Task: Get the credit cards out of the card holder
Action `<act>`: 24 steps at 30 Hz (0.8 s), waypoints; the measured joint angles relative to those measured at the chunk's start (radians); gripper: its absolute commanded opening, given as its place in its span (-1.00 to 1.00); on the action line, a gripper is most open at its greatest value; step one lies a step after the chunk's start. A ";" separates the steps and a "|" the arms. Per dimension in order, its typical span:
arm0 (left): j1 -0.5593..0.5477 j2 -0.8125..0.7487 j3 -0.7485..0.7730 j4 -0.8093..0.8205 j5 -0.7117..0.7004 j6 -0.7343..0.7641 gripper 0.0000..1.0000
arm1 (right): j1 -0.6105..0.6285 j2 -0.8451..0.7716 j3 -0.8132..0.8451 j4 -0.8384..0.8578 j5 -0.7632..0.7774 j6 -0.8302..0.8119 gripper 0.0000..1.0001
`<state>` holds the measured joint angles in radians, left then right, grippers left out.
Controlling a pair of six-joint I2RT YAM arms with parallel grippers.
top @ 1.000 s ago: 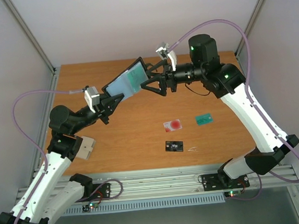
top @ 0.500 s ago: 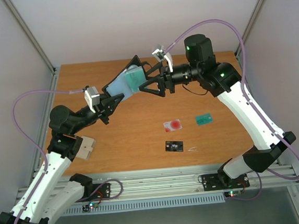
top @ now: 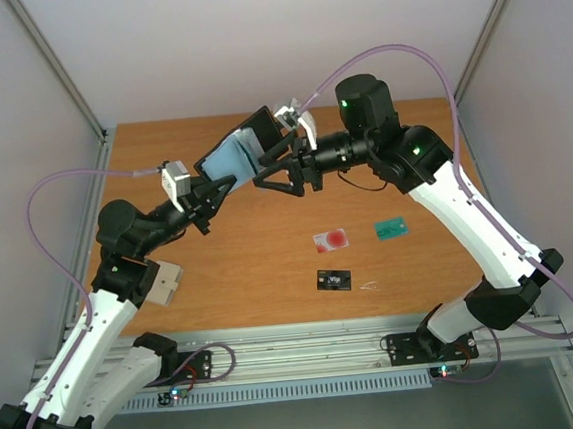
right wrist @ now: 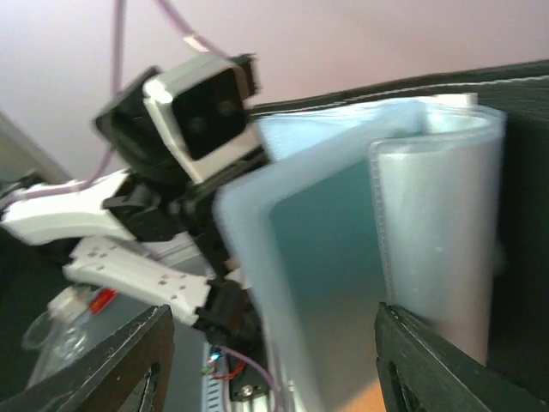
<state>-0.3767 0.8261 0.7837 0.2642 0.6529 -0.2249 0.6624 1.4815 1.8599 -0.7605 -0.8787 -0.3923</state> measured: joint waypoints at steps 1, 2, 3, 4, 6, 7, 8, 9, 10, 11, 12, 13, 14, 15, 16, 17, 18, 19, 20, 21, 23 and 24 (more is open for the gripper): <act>0.000 0.000 0.000 -0.002 0.000 -0.003 -0.99 | 0.010 0.000 0.000 -0.001 0.042 0.003 0.26; 0.000 0.000 0.000 -0.003 0.000 -0.003 -0.99 | 0.015 0.001 0.002 -0.003 0.091 0.008 0.22; -0.001 0.000 0.000 -0.004 0.000 -0.004 -0.99 | 0.016 0.003 0.005 -0.009 0.144 0.012 0.19; -0.001 0.000 0.000 -0.005 0.000 -0.006 -1.00 | 0.016 0.006 0.008 -0.012 0.194 0.017 0.18; -0.001 0.000 0.000 -0.008 0.000 -0.008 -0.99 | 0.015 0.013 0.014 -0.017 0.265 0.024 0.13; -0.001 0.000 0.000 -0.008 0.000 -0.008 -0.99 | 0.013 0.016 0.015 -0.017 0.296 0.027 0.10; -0.001 0.000 0.000 -0.008 0.001 -0.009 -0.99 | 0.014 0.018 0.015 -0.019 0.320 0.029 0.08; -0.001 0.000 0.000 -0.009 0.001 -0.010 -0.99 | 0.014 0.020 0.015 -0.019 0.338 0.033 0.08; -0.001 0.000 0.000 -0.010 0.001 -0.010 -0.99 | 0.014 0.022 0.015 -0.019 0.362 0.035 0.10; -0.001 0.000 0.000 -0.011 0.001 -0.011 -0.99 | 0.014 0.023 0.015 -0.019 0.376 0.037 0.14; -0.001 0.000 0.000 -0.011 0.002 -0.011 -0.99 | 0.014 0.024 0.015 -0.019 0.388 0.037 0.21; -0.001 0.000 0.000 -0.012 0.002 -0.011 -1.00 | 0.014 0.025 0.015 -0.019 0.395 0.038 0.29; -0.001 0.000 0.000 -0.013 0.002 -0.011 -0.99 | 0.014 0.026 0.015 -0.019 0.397 0.037 0.37; -0.001 0.000 0.000 -0.014 0.001 -0.011 -0.99 | 0.014 0.027 0.015 -0.019 0.394 0.032 0.44; -0.002 0.000 0.000 -0.014 0.001 -0.011 -0.99 | 0.018 0.027 0.015 -0.021 0.391 0.027 0.51; -0.002 0.000 0.000 -0.014 0.000 -0.011 -1.00 | 0.021 0.027 0.015 -0.024 0.386 0.016 0.58; -0.002 0.000 0.000 -0.014 0.000 -0.013 -0.99 | 0.023 0.026 0.015 -0.028 0.382 0.011 0.63; -0.002 0.000 0.000 -0.014 0.000 -0.015 -0.99 | 0.026 0.026 0.015 -0.034 0.377 -0.005 0.68; -0.002 0.000 0.000 -0.014 -0.003 -0.019 -0.99 | 0.027 0.024 0.015 -0.040 0.373 -0.022 0.73; -0.002 0.000 0.000 -0.014 -0.003 -0.023 -0.99 | 0.029 0.022 0.015 -0.045 0.373 -0.030 0.76; -0.002 0.000 0.000 -0.014 -0.006 -0.031 -1.00 | 0.041 0.016 0.016 -0.057 0.408 -0.057 0.96; -0.003 0.000 0.000 -0.014 -0.007 -0.033 -0.99 | 0.053 0.013 0.018 -0.064 0.437 -0.068 0.97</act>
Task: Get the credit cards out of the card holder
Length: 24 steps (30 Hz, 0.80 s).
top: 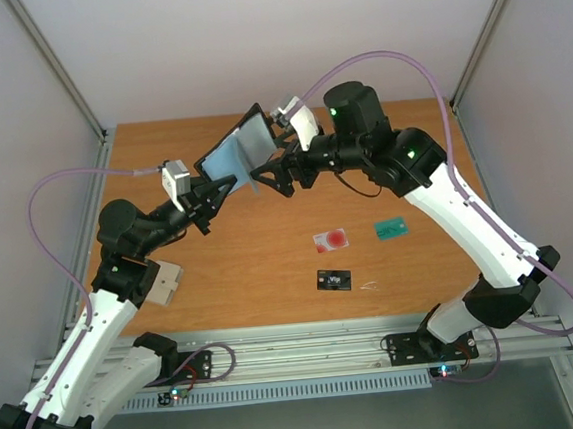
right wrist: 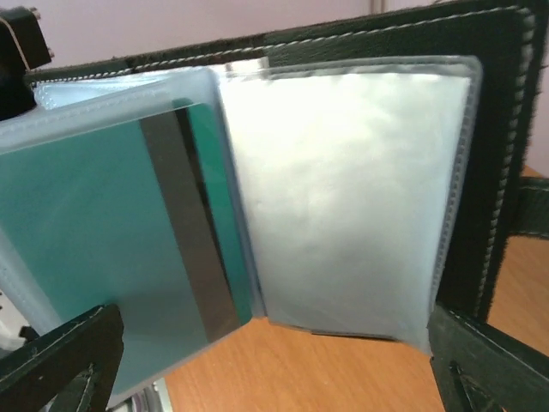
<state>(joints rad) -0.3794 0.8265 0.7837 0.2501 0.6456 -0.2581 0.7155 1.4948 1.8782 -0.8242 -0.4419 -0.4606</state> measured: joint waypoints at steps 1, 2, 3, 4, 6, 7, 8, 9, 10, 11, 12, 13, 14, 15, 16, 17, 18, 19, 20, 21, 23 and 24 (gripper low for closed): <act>0.000 0.000 0.000 0.000 0.000 -0.002 -0.99 | 0.021 0.000 0.006 -0.010 0.038 -0.018 0.97; -0.001 0.000 0.000 0.000 0.000 -0.004 -0.99 | 0.042 0.000 0.012 -0.019 0.076 -0.032 0.97; -0.002 0.000 0.000 0.000 -0.001 -0.006 -0.99 | 0.061 0.000 0.014 -0.026 0.100 -0.046 0.97; -0.002 0.000 0.000 0.000 -0.001 -0.008 -0.99 | 0.091 0.000 0.016 -0.032 0.130 -0.064 0.97; -0.002 0.000 0.000 0.000 0.000 -0.012 -1.00 | 0.137 0.002 0.016 -0.039 0.166 -0.088 0.97; -0.002 0.000 0.000 0.000 0.003 -0.014 -1.00 | 0.152 0.005 0.018 -0.041 0.184 -0.098 0.97; -0.002 0.001 0.000 0.000 0.009 -0.017 -0.99 | 0.164 0.016 0.026 -0.043 0.203 -0.106 0.97; -0.003 0.002 0.000 0.000 0.016 -0.018 -0.99 | 0.173 0.017 0.027 -0.043 0.205 -0.107 0.97; -0.003 0.003 0.000 0.000 0.022 -0.018 -0.99 | 0.177 0.027 0.035 -0.046 0.214 -0.109 0.97; -0.003 0.005 0.000 0.000 0.027 -0.019 -1.00 | 0.178 0.039 0.045 -0.046 0.226 -0.109 0.97; -0.003 0.005 0.000 0.000 0.031 -0.019 -0.99 | 0.178 0.048 0.051 -0.046 0.236 -0.109 0.97; -0.003 0.006 0.000 -0.001 0.036 -0.019 -1.00 | 0.178 0.059 0.057 -0.045 0.251 -0.109 0.97; -0.004 0.006 0.000 -0.002 0.040 -0.019 -0.99 | 0.177 0.068 0.063 -0.045 0.265 -0.108 0.97; -0.004 0.006 0.000 -0.002 0.042 -0.019 -0.99 | 0.177 0.076 0.066 -0.045 0.278 -0.106 0.96; -0.004 0.006 0.000 -0.004 0.041 -0.019 -0.99 | 0.177 0.081 0.068 -0.044 0.286 -0.104 0.94; -0.004 0.007 0.000 -0.007 0.041 -0.019 -1.00 | 0.177 0.084 0.070 -0.045 0.293 -0.102 0.91; -0.003 0.008 0.000 -0.008 0.039 -0.019 -1.00 | 0.177 0.087 0.072 -0.046 0.299 -0.098 0.87; -0.004 0.009 0.000 -0.008 0.038 -0.019 -0.99 | 0.177 0.089 0.077 -0.047 0.303 -0.095 0.82; -0.004 0.010 0.000 -0.008 0.038 -0.019 -1.00 | 0.177 0.090 0.082 -0.048 0.305 -0.092 0.78; -0.004 0.010 0.000 -0.008 0.036 -0.019 -1.00 | 0.177 0.091 0.084 -0.048 0.307 -0.090 0.74; -0.004 0.011 0.000 -0.009 0.035 -0.019 -1.00 | 0.177 0.090 0.085 -0.048 0.312 -0.086 0.59; -0.004 0.011 0.000 -0.009 0.034 -0.020 -1.00 | 0.177 0.090 0.085 -0.048 0.312 -0.089 0.52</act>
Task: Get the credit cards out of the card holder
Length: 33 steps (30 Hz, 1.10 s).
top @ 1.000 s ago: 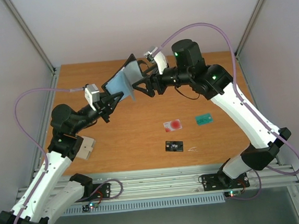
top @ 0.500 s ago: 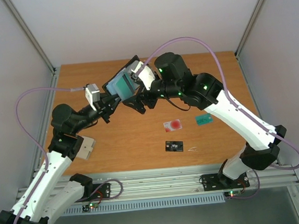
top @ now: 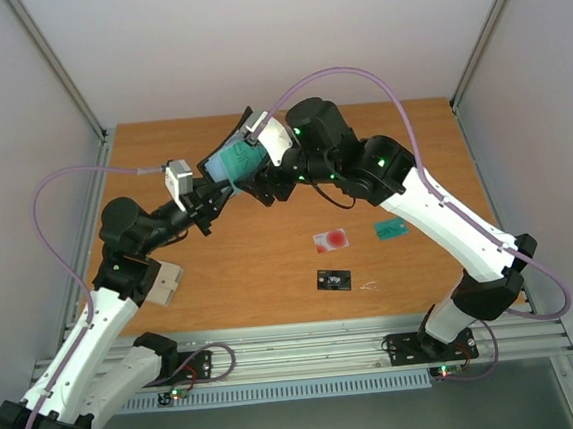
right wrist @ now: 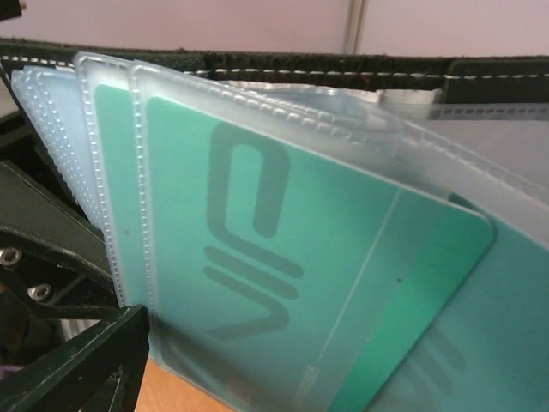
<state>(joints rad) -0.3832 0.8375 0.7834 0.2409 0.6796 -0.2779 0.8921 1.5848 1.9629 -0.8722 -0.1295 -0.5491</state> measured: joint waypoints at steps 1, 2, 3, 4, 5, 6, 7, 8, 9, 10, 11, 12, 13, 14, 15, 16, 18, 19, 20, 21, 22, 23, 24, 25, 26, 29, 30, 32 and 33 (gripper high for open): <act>0.000 0.000 0.000 0.000 -0.001 -0.002 -1.00 | 0.000 -0.001 0.000 0.000 0.001 0.002 0.47; 0.000 0.000 0.000 0.000 -0.002 -0.002 -0.99 | -0.001 -0.002 0.000 -0.001 0.001 0.002 0.42; 0.000 0.000 0.000 0.000 -0.003 -0.003 -0.99 | -0.003 -0.004 0.000 -0.002 0.000 0.003 0.37; 0.000 0.000 0.000 0.000 -0.003 -0.003 -1.00 | -0.005 -0.006 0.000 -0.003 -0.002 0.006 0.34; 0.000 0.000 0.000 0.001 -0.003 -0.003 -0.98 | -0.007 -0.007 0.000 -0.003 -0.003 0.005 0.29; 0.000 0.000 0.000 0.002 -0.002 -0.003 -0.92 | -0.010 -0.008 0.000 -0.003 -0.009 0.006 0.26; 0.000 0.000 0.000 0.002 0.000 -0.004 -0.85 | -0.013 -0.009 0.000 -0.003 -0.017 0.008 0.23; 0.000 0.000 0.000 0.002 0.002 -0.004 -0.78 | -0.014 -0.009 0.000 -0.004 -0.024 0.010 0.19; 0.000 0.000 0.000 0.003 0.006 -0.008 -0.69 | -0.016 -0.009 0.000 -0.004 -0.031 0.010 0.15; 0.000 0.000 0.000 0.003 0.010 -0.009 -0.61 | -0.017 -0.009 0.000 -0.004 -0.040 0.010 0.11; 0.001 0.000 0.000 0.003 0.013 -0.019 -0.56 | -0.018 -0.010 0.000 -0.005 -0.050 0.010 0.08; 0.002 0.000 -0.001 0.005 0.013 -0.023 -0.48 | -0.018 -0.010 0.000 -0.006 -0.058 0.010 0.04; 0.002 0.000 -0.002 0.007 0.014 -0.026 -0.40 | -0.018 -0.012 0.000 -0.008 -0.064 0.011 0.01; 0.002 0.000 -0.003 0.008 0.013 -0.035 -0.33 | -0.018 -0.014 0.000 -0.011 -0.069 0.010 0.00; 0.002 0.000 -0.006 0.011 0.013 -0.047 -0.28 | -0.019 -0.017 0.000 -0.013 -0.073 0.011 -0.02; 0.002 0.000 -0.007 0.012 0.015 -0.060 -0.24 | -0.019 -0.020 0.000 -0.014 -0.077 0.010 -0.04; 0.002 0.000 -0.009 0.017 0.020 -0.078 -0.18 | -0.021 -0.026 0.000 -0.018 -0.089 0.010 -0.07; 0.002 0.000 -0.009 0.019 0.023 -0.089 -0.13 | -0.023 -0.028 0.000 -0.019 -0.094 0.010 -0.09; 0.002 0.000 -0.010 0.022 0.025 -0.097 -0.09 | -0.023 -0.031 0.000 -0.019 -0.100 0.010 -0.11; 0.002 0.000 -0.010 0.024 0.027 -0.105 -0.04 | -0.024 -0.032 0.000 -0.019 -0.106 0.010 -0.11; 0.002 0.000 -0.010 0.026 0.029 -0.117 0.02 | -0.024 -0.034 0.000 -0.019 -0.110 0.010 -0.12; 0.002 0.000 -0.010 0.027 0.030 -0.120 0.05 | -0.024 -0.037 0.000 -0.019 -0.112 0.010 -0.13; 0.002 0.000 -0.010 0.029 0.031 -0.126 0.08 | -0.025 -0.039 0.000 -0.019 -0.116 0.010 -0.15; 0.002 0.000 -0.010 0.032 0.033 -0.135 0.11 | -0.025 -0.042 0.000 -0.019 -0.118 0.009 -0.17; 0.002 0.001 -0.010 0.034 0.035 -0.140 0.13 | -0.024 -0.045 0.000 -0.019 -0.119 0.010 -0.20; 0.002 0.002 -0.010 0.039 0.042 -0.149 0.14 | -0.025 -0.054 -0.005 -0.019 -0.120 0.009 -0.24; 0.002 0.002 -0.010 0.040 0.047 -0.153 0.13 | -0.025 -0.056 -0.007 -0.019 -0.120 0.009 -0.27; 0.002 0.002 -0.010 0.047 0.057 -0.159 0.11 | -0.028 -0.060 -0.009 -0.018 -0.126 0.008 -0.33; 0.002 0.003 -0.010 0.051 0.061 -0.160 0.11 | -0.030 -0.061 -0.009 -0.018 -0.132 0.008 -0.38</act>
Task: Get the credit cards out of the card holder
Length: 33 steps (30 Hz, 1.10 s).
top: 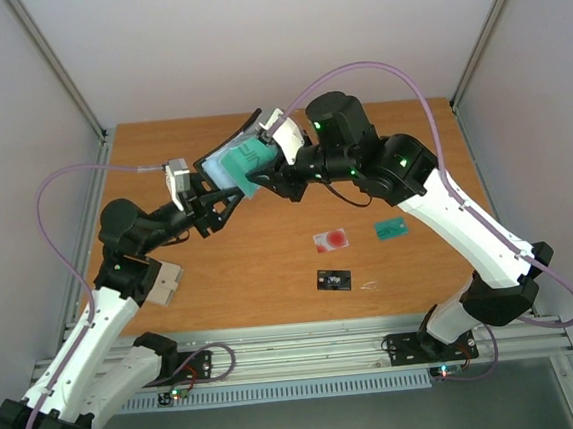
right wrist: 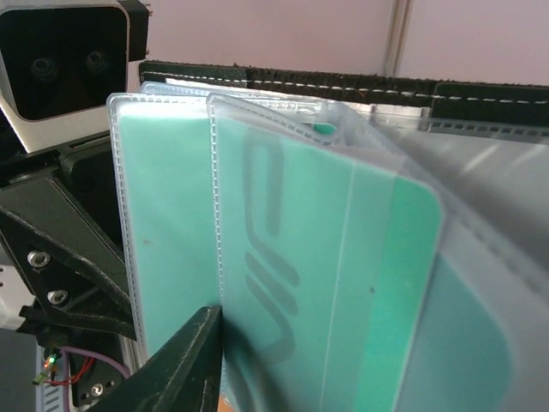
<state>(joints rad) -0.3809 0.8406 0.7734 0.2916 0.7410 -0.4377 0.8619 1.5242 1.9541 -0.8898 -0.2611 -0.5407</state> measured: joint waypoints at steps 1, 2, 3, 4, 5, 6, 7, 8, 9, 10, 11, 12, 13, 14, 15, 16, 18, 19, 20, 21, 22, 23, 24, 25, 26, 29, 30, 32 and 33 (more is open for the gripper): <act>0.000 0.002 0.000 0.005 0.006 0.000 0.08 | -0.003 0.000 0.000 0.001 -0.006 0.000 -0.43; 0.000 0.004 0.000 0.010 0.013 -0.001 0.03 | -0.006 0.000 0.000 0.003 -0.014 -0.002 -0.48; 0.000 0.006 0.000 0.012 0.018 -0.001 -0.01 | -0.010 -0.001 0.000 0.006 -0.020 -0.003 -0.54; 0.000 0.007 0.000 0.014 0.028 0.001 -0.03 | -0.013 0.000 0.000 0.009 -0.031 -0.003 -0.59; 0.000 0.008 0.000 0.018 0.037 -0.002 -0.03 | -0.016 0.000 -0.001 0.011 -0.039 -0.007 -0.65; -0.001 0.008 0.001 0.025 0.049 0.000 -0.03 | -0.020 0.000 -0.003 0.016 -0.045 -0.008 -0.69; -0.002 0.008 0.001 0.032 0.061 0.000 -0.02 | -0.026 0.001 -0.008 0.024 -0.055 -0.007 -0.70; -0.002 0.008 0.001 0.037 0.065 0.000 0.00 | -0.031 0.001 -0.011 0.027 -0.061 -0.007 -0.70; -0.003 0.008 0.001 0.042 0.071 0.001 0.04 | -0.039 0.002 -0.014 0.030 -0.073 -0.004 -0.70; -0.003 0.008 0.001 0.046 0.076 0.002 0.06 | -0.051 0.002 -0.017 0.030 -0.085 0.000 -0.70; -0.003 0.008 0.001 0.048 0.080 0.004 0.10 | -0.063 0.002 -0.019 0.031 -0.097 0.003 -0.70; -0.003 0.008 0.001 0.051 0.083 0.005 0.13 | -0.081 0.002 -0.021 0.032 -0.110 0.009 -0.70; -0.003 0.008 0.001 0.052 0.084 0.009 0.17 | -0.092 0.002 -0.022 0.034 -0.119 0.013 -0.71; -0.003 0.008 0.001 0.054 0.086 0.010 0.20 | -0.104 0.002 -0.023 0.035 -0.131 0.018 -0.71; -0.003 0.007 0.001 0.055 0.087 0.012 0.22 | -0.113 0.002 -0.023 0.037 -0.139 0.021 -0.71; -0.003 0.008 0.001 0.056 0.089 0.013 0.23 | -0.121 0.002 -0.023 0.038 -0.150 0.024 -0.71; -0.003 0.008 0.001 0.056 0.091 0.018 0.23 | -0.127 0.002 -0.023 0.040 -0.180 0.029 -0.71; -0.003 0.008 0.001 0.056 0.091 0.020 0.22 | -0.127 0.002 -0.023 0.043 -0.201 0.031 -0.72; -0.003 0.008 0.001 0.056 0.092 0.021 0.21 | -0.126 0.002 -0.023 0.046 -0.221 0.032 -0.73; -0.003 0.008 0.001 0.056 0.091 0.022 0.17 | -0.126 0.002 -0.023 0.048 -0.241 0.032 -0.73; -0.005 0.008 0.001 0.055 0.090 0.023 0.09 | -0.126 0.002 -0.023 0.051 -0.260 0.034 -0.74; -0.006 0.008 0.001 0.055 0.088 0.024 -0.01 | -0.126 0.002 -0.023 0.052 -0.278 0.035 -0.74; -0.007 0.008 0.001 0.053 0.085 0.021 -0.15 | -0.126 0.002 -0.023 0.051 -0.294 0.035 -0.74; -0.007 0.008 0.001 0.052 0.077 0.023 -0.32 | -0.126 0.002 -0.023 0.052 -0.307 0.035 -0.74; -0.008 0.008 0.001 0.050 0.068 0.022 -0.51 | -0.126 0.002 -0.023 0.052 -0.320 0.034 -0.74; -0.008 0.008 0.001 0.049 0.043 0.015 -0.89 | -0.126 0.002 -0.023 0.051 -0.347 0.033 -0.73; -0.008 0.008 0.001 0.047 0.040 0.005 -0.96 | -0.126 0.002 -0.024 0.051 -0.350 0.031 -0.72; -0.008 0.008 0.001 0.045 0.033 0.002 -0.99 | -0.127 0.002 -0.024 0.052 -0.346 0.029 -0.62; -0.008 0.007 0.001 0.041 0.026 0.008 -1.00 | -0.129 0.001 -0.027 0.053 -0.336 0.030 -0.58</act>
<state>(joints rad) -0.3885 0.8478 0.7742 0.3328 0.7673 -0.4301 0.7326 1.5253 1.9274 -0.8371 -0.5976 -0.5106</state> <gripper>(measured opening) 0.048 0.158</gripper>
